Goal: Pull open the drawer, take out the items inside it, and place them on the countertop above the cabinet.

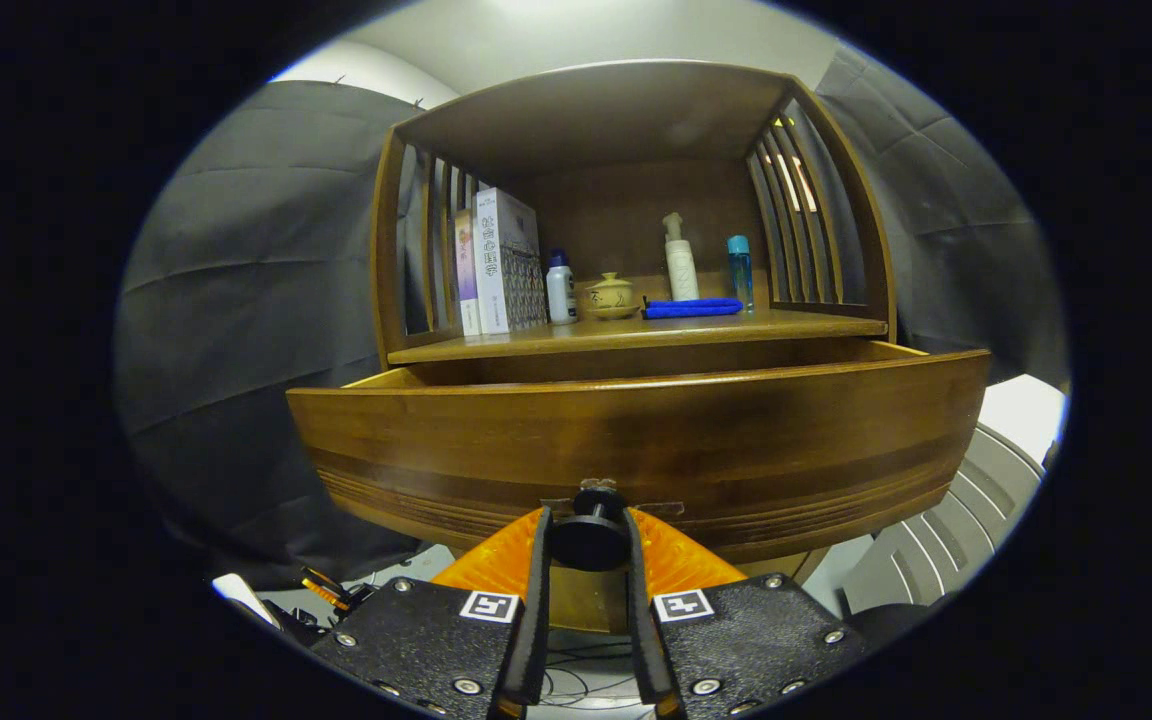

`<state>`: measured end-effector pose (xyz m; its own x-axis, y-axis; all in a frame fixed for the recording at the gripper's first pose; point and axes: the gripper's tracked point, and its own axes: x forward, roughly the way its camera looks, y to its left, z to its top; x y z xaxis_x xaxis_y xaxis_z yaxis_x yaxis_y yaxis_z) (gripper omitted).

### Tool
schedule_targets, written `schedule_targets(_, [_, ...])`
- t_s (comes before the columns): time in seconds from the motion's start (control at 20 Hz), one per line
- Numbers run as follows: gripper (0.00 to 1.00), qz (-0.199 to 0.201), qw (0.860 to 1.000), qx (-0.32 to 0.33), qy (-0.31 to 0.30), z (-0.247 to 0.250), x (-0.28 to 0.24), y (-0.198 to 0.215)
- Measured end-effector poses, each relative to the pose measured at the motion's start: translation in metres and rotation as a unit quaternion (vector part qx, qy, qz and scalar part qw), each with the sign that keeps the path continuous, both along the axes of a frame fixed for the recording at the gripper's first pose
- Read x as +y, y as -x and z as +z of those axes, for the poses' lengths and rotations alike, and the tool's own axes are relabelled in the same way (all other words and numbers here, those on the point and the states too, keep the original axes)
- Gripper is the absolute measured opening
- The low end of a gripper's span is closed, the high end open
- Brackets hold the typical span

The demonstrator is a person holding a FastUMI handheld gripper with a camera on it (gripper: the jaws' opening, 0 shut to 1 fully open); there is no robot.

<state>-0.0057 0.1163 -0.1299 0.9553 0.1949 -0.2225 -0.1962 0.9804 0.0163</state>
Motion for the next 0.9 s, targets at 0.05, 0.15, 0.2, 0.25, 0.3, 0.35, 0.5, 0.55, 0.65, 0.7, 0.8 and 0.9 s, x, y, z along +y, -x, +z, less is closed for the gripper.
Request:
schedule_targets(0.05, [0.35,0.001,1.000,0.001,0.001,-0.001,0.000,0.004])
schedule_targets(0.15, [0.35,0.005,1.000,0.003,0.008,-0.005,0.000,0.013])
schedule_targets(0.2, [0.35,0.004,1.000,-0.003,0.011,-0.003,-0.001,0.015])
schedule_targets(0.25, [0.35,0.006,1.000,0.001,0.016,-0.006,-0.001,0.019])
schedule_targets(0.3, [0.35,0.005,1.000,-0.004,0.017,-0.004,-0.001,0.021])
schedule_targets(0.35, [0.36,0.006,1.000,-0.002,0.020,-0.006,-0.001,0.021])
schedule_targets(0.5, [0.41,0.011,1.000,-0.003,0.016,-0.005,0.000,0.021])
schedule_targets(0.55, [0.45,0.011,1.000,-0.013,0.016,0.003,0.000,0.024])
schedule_targets(0.65, [0.59,0.022,0.999,-0.042,0.020,0.024,0.002,0.024])
schedule_targets(0.7, [0.66,0.030,0.998,-0.055,0.021,0.033,0.004,0.026])
schedule_targets(0.8, [0.80,0.037,0.996,-0.074,0.017,0.052,0.004,0.027])
schedule_targets(0.9, [0.88,0.044,0.995,-0.090,0.011,0.072,0.004,0.025])
